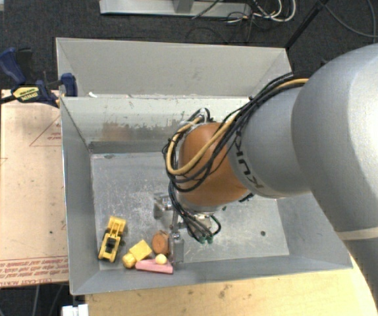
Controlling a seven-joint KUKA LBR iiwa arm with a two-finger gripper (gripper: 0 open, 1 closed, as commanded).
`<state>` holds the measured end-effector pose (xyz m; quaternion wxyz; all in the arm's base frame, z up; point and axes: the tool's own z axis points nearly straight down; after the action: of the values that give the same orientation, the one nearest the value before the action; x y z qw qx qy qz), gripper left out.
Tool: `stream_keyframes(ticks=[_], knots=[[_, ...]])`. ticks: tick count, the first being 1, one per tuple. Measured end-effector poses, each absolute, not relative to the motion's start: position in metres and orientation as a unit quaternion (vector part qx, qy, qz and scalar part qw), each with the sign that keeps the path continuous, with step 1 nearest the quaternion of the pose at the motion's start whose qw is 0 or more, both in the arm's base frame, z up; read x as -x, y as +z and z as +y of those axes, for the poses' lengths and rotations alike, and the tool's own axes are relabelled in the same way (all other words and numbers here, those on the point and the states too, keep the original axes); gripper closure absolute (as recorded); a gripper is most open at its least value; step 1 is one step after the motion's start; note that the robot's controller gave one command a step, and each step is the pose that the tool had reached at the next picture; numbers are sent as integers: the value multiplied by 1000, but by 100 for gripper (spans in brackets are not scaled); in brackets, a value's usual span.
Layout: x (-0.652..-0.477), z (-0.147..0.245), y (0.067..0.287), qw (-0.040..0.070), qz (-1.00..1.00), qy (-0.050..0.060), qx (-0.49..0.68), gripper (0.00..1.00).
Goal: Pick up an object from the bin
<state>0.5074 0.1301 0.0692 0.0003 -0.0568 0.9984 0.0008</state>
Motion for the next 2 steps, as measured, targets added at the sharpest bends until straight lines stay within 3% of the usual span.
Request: stream_keyframes(ticks=[1,2], knots=[[-482,128,71,4,976,1,218,100],[-482,128,71,4,976,1,219,100]])
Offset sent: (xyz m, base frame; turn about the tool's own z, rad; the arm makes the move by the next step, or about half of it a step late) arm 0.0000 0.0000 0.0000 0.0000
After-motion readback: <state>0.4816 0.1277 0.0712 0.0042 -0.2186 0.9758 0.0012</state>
